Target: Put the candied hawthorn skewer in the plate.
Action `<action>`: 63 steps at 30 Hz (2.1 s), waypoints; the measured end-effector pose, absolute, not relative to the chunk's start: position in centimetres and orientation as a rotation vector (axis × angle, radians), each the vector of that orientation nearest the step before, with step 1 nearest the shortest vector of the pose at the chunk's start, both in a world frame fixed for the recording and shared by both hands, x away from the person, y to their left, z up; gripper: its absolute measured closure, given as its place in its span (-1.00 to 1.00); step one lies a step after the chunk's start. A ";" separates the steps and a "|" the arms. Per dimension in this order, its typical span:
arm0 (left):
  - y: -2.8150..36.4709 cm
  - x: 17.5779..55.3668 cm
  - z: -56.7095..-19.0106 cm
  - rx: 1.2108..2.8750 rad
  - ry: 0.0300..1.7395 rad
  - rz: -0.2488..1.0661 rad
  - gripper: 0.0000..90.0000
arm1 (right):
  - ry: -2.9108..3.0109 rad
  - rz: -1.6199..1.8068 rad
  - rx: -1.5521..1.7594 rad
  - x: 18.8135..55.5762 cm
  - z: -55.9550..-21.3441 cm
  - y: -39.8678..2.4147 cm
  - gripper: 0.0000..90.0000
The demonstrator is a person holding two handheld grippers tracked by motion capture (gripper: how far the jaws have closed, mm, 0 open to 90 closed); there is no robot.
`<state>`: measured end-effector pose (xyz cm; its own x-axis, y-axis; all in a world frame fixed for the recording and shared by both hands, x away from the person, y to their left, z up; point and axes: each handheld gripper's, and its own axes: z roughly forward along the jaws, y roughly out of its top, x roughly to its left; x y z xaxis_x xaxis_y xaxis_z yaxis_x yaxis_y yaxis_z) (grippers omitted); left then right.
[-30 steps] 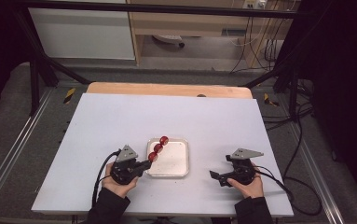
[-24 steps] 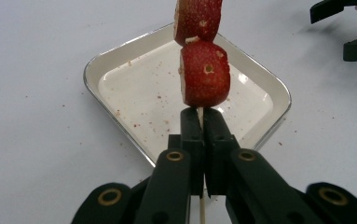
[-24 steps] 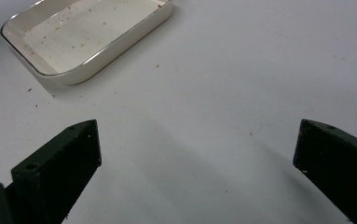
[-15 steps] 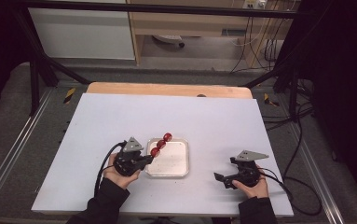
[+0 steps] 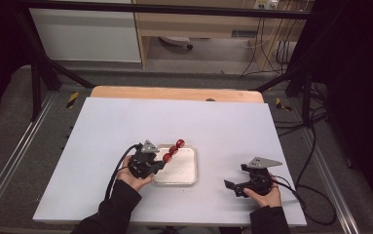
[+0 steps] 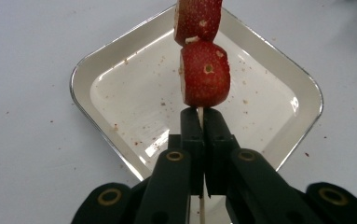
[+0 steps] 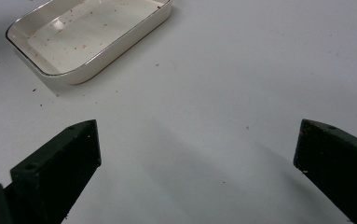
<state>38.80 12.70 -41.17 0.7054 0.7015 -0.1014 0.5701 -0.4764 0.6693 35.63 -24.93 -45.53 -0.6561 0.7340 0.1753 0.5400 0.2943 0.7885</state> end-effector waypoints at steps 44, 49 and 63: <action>10.7 38.7 -42.8 2.309 0.996 0.282 0.81 | 2.338 1.308 1.182 35.6 -45.5 -24.9 -0.97; 11.4 38.4 -42.2 2.300 0.935 0.273 0.48 | 2.338 1.306 1.182 35.6 -45.5 -25.0 -0.97; 16.0 37.4 -41.0 2.240 0.873 0.233 -0.43 | 2.338 1.310 1.186 35.6 -45.5 -25.0 -0.97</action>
<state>37.45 16.04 -40.99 0.7554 0.6500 -0.0834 0.5217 -0.5194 0.6769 35.57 -24.96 -45.52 -0.6541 0.7320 0.1907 0.5449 0.2811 0.7900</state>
